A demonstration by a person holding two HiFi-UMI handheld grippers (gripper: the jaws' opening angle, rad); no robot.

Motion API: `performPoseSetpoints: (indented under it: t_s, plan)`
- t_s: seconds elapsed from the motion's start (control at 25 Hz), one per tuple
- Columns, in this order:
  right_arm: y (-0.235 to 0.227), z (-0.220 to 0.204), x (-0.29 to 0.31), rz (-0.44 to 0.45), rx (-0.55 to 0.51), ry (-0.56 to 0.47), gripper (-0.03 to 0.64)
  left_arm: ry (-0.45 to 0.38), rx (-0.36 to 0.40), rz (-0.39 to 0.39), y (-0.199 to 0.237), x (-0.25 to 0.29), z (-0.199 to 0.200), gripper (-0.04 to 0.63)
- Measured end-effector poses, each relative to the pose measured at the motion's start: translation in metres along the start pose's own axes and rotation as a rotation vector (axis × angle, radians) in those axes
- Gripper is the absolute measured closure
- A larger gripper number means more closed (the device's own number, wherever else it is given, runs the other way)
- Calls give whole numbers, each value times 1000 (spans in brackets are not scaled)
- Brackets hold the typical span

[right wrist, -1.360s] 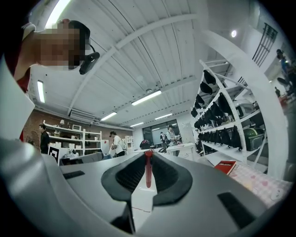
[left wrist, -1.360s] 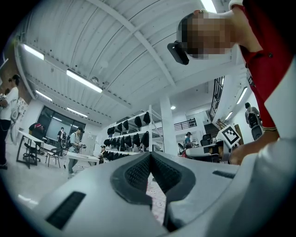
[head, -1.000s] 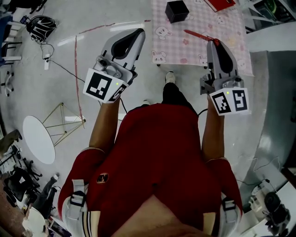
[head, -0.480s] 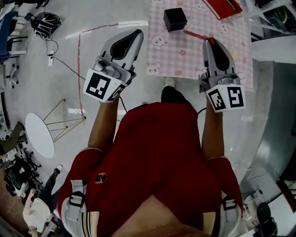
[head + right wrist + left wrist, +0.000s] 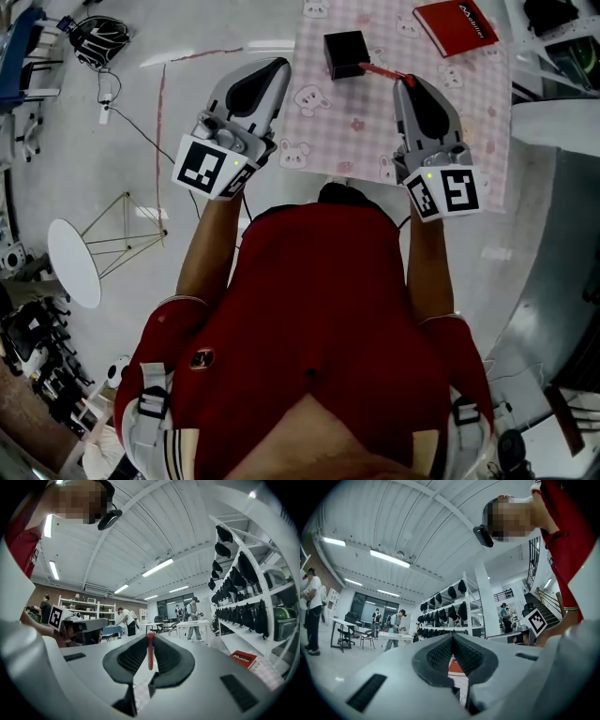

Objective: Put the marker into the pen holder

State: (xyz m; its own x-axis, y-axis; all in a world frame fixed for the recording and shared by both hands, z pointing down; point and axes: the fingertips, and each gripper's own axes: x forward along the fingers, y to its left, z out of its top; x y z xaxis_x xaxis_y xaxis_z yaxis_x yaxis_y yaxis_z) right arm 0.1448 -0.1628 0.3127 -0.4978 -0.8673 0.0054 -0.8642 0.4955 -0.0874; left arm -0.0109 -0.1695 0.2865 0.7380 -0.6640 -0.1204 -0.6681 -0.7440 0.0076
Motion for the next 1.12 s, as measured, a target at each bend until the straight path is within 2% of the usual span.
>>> performPoseSetpoints:
  t_s: [0.36, 0.56, 0.72, 0.92, 1.12]
  plan:
    - [-23, -22, 22, 65, -19, 45, 572, -9, -34, 45, -2, 28, -11, 589]
    - [-30, -35, 34, 72, -24, 64, 572, 35, -29, 67, 3, 33, -26, 589]
    - [-30, -44, 46, 63, -29, 82, 572, 11, -42, 54, 10, 38, -23, 589]
    - [-30, -61, 58, 31, -47, 114, 572, 65, -30, 43, 22, 38, -39, 589]
    - [-37, -86, 68, -4, -36, 160, 572, 70, -56, 22, 30, 43, -47, 589]
